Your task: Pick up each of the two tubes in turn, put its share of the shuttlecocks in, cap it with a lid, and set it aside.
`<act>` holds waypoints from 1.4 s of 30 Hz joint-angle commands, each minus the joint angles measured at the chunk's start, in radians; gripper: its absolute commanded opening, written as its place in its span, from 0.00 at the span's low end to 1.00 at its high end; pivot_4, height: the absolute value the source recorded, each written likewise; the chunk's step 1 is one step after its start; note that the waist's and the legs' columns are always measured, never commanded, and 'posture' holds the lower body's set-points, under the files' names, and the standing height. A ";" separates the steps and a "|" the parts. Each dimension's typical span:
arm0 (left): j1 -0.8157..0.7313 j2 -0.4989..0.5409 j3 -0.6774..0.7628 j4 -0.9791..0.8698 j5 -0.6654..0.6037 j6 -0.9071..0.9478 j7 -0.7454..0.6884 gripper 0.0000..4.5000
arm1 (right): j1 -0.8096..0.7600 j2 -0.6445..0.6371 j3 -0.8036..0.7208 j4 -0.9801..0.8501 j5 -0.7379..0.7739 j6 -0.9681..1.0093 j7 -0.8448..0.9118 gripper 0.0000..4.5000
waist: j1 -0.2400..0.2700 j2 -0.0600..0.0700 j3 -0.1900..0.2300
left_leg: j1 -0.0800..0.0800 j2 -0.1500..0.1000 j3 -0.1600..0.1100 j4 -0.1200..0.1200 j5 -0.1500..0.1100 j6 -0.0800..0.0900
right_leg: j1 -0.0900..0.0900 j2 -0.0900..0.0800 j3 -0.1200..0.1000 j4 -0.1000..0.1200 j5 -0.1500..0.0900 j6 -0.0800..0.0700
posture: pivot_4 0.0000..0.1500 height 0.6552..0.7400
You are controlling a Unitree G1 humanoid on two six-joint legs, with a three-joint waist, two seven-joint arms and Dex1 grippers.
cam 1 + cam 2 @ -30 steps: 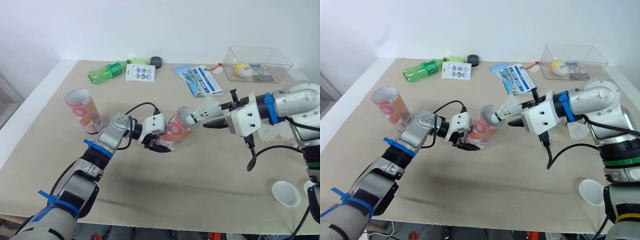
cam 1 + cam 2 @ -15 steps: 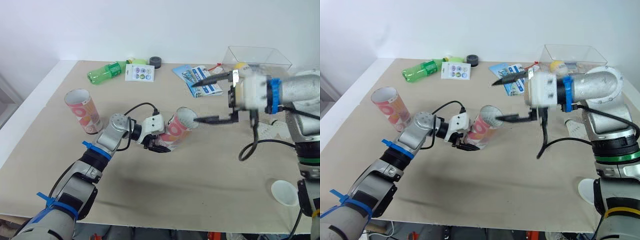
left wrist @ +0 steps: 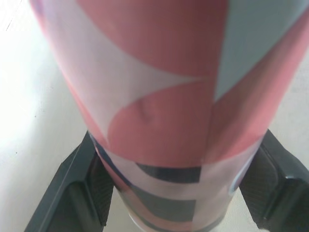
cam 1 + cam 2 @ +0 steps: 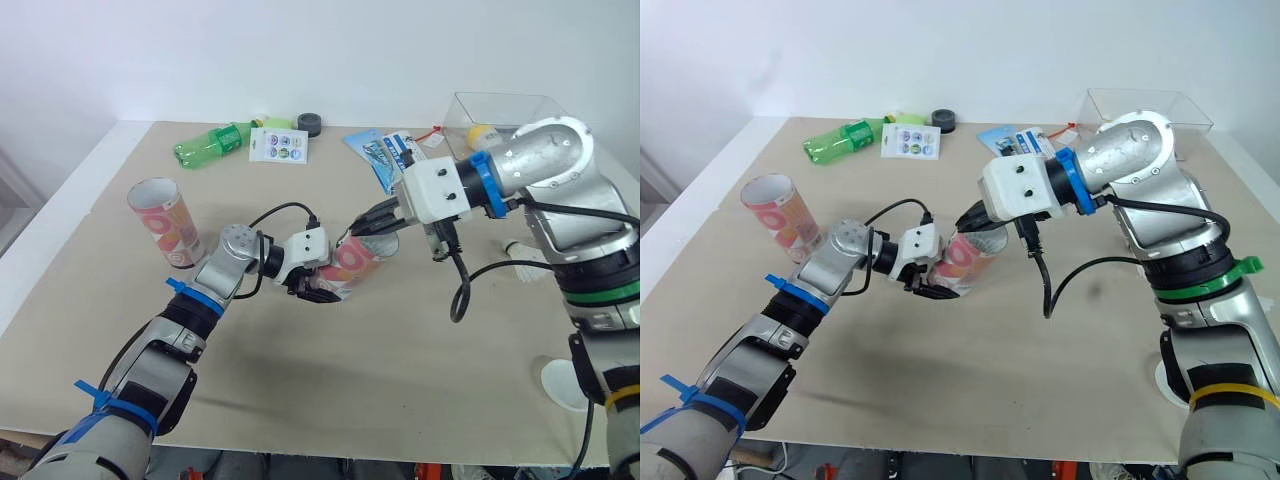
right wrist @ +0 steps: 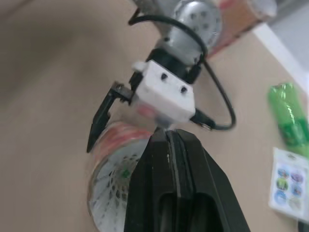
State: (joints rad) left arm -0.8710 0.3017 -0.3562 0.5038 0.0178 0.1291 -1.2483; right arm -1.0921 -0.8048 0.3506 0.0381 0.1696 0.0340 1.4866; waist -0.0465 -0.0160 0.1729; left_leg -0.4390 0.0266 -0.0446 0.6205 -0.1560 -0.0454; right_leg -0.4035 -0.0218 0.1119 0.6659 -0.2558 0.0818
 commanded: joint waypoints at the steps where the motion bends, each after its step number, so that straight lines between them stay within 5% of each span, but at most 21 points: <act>1: -0.013 -0.007 -0.008 0.004 0.008 -0.002 0.007 0.68 | -0.042 0.017 0.052 0.091 -0.108 -0.103 0.050 0.02 | 0.000 0.000 0.000 | 0.000 0.000 0.000 0.000 0.000 0.000 | 0.000 0.000 0.000 0.000 0.000 0.000 | 1.00 1.00; 19: 0.016 -0.005 -0.012 -0.029 0.004 0.023 0.013 0.68 | -0.118 -0.029 -0.038 0.197 -0.045 -0.050 0.126 0.02 | 0.002 0.000 0.000 | 0.000 0.000 -0.001 -0.003 0.005 -0.002 | -0.001 0.000 -0.001 0.000 0.003 -0.002 | 1.00 1.00; 35: 0.016 -0.014 -0.012 -0.034 0.001 0.026 0.016 0.68 | -0.125 0.153 0.135 0.394 -0.210 -0.246 0.127 0.02 | -0.001 0.000 0.000 | 0.000 0.000 -0.001 -0.003 0.005 -0.002 | -0.001 0.000 -0.001 0.000 0.003 -0.001 | 1.00 1.00; 42: 0.022 -0.010 -0.009 -0.040 0.002 0.028 0.021 0.68 | -0.172 0.155 0.159 0.405 -0.162 -0.270 0.128 0.02 | -0.002 0.000 0.000 | 0.001 0.001 -0.001 -0.002 0.005 -0.002 | -0.001 0.001 -0.001 0.001 0.004 -0.001 | 1.00 1.00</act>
State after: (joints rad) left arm -0.8578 0.2983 -0.3474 0.4864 0.0179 0.1601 -1.2266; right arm -1.2167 -0.6473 0.5161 0.4656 -0.0280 -0.2226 1.5781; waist -0.0483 -0.0159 0.1730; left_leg -0.4382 0.0274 -0.0458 0.6181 -0.1509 -0.0475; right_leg -0.4043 -0.0206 0.1111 0.6667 -0.2520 0.0803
